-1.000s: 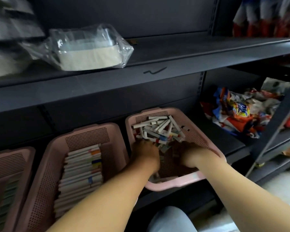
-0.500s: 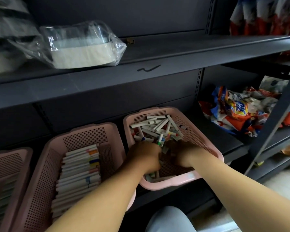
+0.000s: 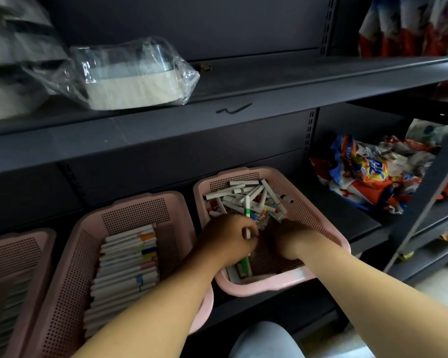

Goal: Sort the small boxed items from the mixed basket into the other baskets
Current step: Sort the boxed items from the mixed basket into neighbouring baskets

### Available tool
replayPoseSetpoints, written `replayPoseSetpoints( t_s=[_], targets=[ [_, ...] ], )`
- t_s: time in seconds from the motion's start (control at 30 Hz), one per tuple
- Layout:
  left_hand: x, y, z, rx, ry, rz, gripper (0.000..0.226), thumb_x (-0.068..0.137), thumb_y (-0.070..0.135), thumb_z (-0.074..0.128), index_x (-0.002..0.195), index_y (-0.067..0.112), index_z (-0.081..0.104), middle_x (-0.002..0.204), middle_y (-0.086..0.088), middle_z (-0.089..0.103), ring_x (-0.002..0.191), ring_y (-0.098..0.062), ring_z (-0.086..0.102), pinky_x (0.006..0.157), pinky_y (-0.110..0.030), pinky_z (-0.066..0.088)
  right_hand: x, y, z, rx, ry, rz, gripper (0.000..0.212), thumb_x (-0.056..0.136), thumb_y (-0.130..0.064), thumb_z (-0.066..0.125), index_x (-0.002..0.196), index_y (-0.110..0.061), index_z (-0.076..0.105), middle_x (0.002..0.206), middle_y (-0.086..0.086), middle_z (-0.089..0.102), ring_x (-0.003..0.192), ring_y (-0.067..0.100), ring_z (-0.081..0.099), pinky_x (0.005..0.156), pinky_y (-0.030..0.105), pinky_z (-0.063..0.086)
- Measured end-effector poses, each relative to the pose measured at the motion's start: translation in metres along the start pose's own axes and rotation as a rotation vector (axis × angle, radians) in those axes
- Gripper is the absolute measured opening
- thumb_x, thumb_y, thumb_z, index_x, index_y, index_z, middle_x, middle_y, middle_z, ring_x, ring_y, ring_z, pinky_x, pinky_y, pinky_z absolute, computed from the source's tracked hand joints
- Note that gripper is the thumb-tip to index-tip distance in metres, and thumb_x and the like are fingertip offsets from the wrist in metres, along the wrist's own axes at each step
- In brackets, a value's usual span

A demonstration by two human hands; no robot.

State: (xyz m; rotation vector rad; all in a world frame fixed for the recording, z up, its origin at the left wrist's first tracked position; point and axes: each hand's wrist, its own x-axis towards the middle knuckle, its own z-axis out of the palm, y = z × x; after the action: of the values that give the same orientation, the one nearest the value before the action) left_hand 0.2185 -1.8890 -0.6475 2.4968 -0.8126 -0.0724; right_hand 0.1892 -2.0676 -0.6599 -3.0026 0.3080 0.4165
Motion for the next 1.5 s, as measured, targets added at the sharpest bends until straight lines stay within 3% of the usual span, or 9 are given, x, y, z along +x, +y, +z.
replayPoseSetpoints(
  t_s=[0.27, 0.47, 0.6, 0.83, 0.93, 1.07, 1.3, 1.4, 1.5],
  targets=[
    [0.000, -0.004, 0.000, -0.088, 0.031, 0.003, 0.022, 0.089, 0.020, 0.071, 0.093, 0.041, 0.072, 0.103, 0.017, 0.069, 0.095, -0.004, 0.062, 0.080, -0.025, 0.052, -0.007, 0.001, -0.010, 0.204, 0.015, -0.052, 0.032, 0.099, -0.017, 0.051, 0.130, -0.024, 0.059, 0.126, 0.004, 0.061, 0.112, 0.025, 0.060, 0.095, 0.037, 0.050],
    [0.002, -0.006, -0.005, -0.255, 0.112, -0.002, 0.020, 0.092, 0.020, 0.070, 0.099, 0.037, 0.077, 0.100, 0.019, 0.073, 0.093, 0.002, 0.065, 0.079, -0.017, 0.052, -0.011, -0.009, -0.029, 0.354, 0.071, -0.022, 0.019, 0.101, -0.031, 0.053, 0.105, -0.026, 0.071, 0.113, -0.001, 0.065, 0.098, 0.015, 0.061, 0.091, 0.032, 0.051],
    [0.005, -0.013, -0.015, -0.358, 0.127, -0.036, 0.023, 0.093, 0.018, 0.070, 0.105, 0.036, 0.078, 0.106, 0.016, 0.074, 0.095, 0.001, 0.068, 0.086, -0.025, 0.057, -0.015, -0.011, -0.032, 0.527, 0.116, -0.004, 0.021, 0.101, -0.028, 0.052, 0.092, -0.026, 0.070, 0.092, -0.001, 0.067, 0.078, 0.015, 0.063, 0.070, 0.031, 0.053],
    [-0.013, -0.026, -0.051, -0.431, 0.313, 0.021, 0.031, 0.095, 0.015, 0.073, 0.100, 0.045, 0.074, 0.097, 0.023, 0.073, 0.091, 0.008, 0.066, 0.078, -0.008, 0.050, -0.032, -0.059, -0.059, 0.818, 0.106, -0.154, 0.012, 0.094, -0.035, 0.066, 0.087, -0.032, 0.075, 0.088, -0.004, 0.074, 0.080, 0.016, 0.072, 0.068, 0.033, 0.063],
    [-0.024, -0.041, -0.065, -0.445, 0.382, 0.008, 0.029, 0.096, 0.012, 0.072, 0.106, 0.039, 0.077, 0.096, 0.021, 0.074, 0.091, 0.006, 0.068, 0.079, -0.012, 0.051, -0.039, -0.091, -0.067, 0.789, 0.086, -0.270, 0.008, 0.091, -0.036, 0.070, 0.091, -0.030, 0.075, 0.084, -0.007, 0.074, 0.075, 0.010, 0.069, 0.064, 0.028, 0.060],
    [-0.052, -0.060, -0.090, -0.460, 0.392, -0.015, 0.031, 0.099, 0.012, 0.069, 0.121, 0.032, 0.076, 0.103, 0.021, 0.071, 0.094, 0.015, 0.065, 0.078, -0.005, 0.046, -0.042, -0.132, -0.069, 0.628, 0.107, -0.369, 0.019, 0.089, -0.038, 0.068, 0.092, -0.020, 0.075, 0.086, 0.002, 0.074, 0.078, 0.016, 0.071, 0.076, 0.044, 0.061],
    [-0.110, -0.117, -0.124, -0.319, 0.314, -0.140, 0.089, 0.094, 0.000, 0.068, 0.130, 0.077, 0.040, 0.108, 0.019, 0.069, 0.093, 0.010, 0.066, 0.077, -0.014, 0.057, -0.040, -0.176, -0.057, 0.667, 0.133, -0.401, 0.029, 0.086, -0.048, 0.067, 0.085, -0.021, 0.076, 0.073, 0.001, 0.072, 0.070, 0.018, 0.070, 0.069, 0.038, 0.059],
    [-0.133, -0.140, -0.133, -0.100, 0.243, -0.162, 0.069, 0.096, 0.008, 0.069, 0.137, 0.060, 0.050, 0.112, 0.020, 0.065, 0.095, 0.010, 0.063, 0.081, -0.006, 0.047, -0.037, -0.187, -0.053, 0.616, 0.130, -0.419, 0.027, 0.093, -0.038, 0.065, 0.094, -0.013, 0.075, 0.079, 0.007, 0.072, 0.070, 0.020, 0.068, 0.071, 0.040, 0.058],
    [-0.145, -0.162, -0.137, 0.078, 0.196, -0.213, 0.037, 0.096, 0.020, 0.072, 0.125, 0.041, 0.067, 0.114, 0.016, 0.068, 0.104, -0.004, 0.066, 0.089, -0.020, 0.053, -0.038, -0.194, -0.050, 0.513, 0.143, -0.426, 0.027, 0.097, -0.035, 0.060, 0.093, -0.013, 0.074, 0.080, 0.003, 0.071, 0.063, 0.011, 0.063, 0.063, 0.028, 0.053]
  ],
)
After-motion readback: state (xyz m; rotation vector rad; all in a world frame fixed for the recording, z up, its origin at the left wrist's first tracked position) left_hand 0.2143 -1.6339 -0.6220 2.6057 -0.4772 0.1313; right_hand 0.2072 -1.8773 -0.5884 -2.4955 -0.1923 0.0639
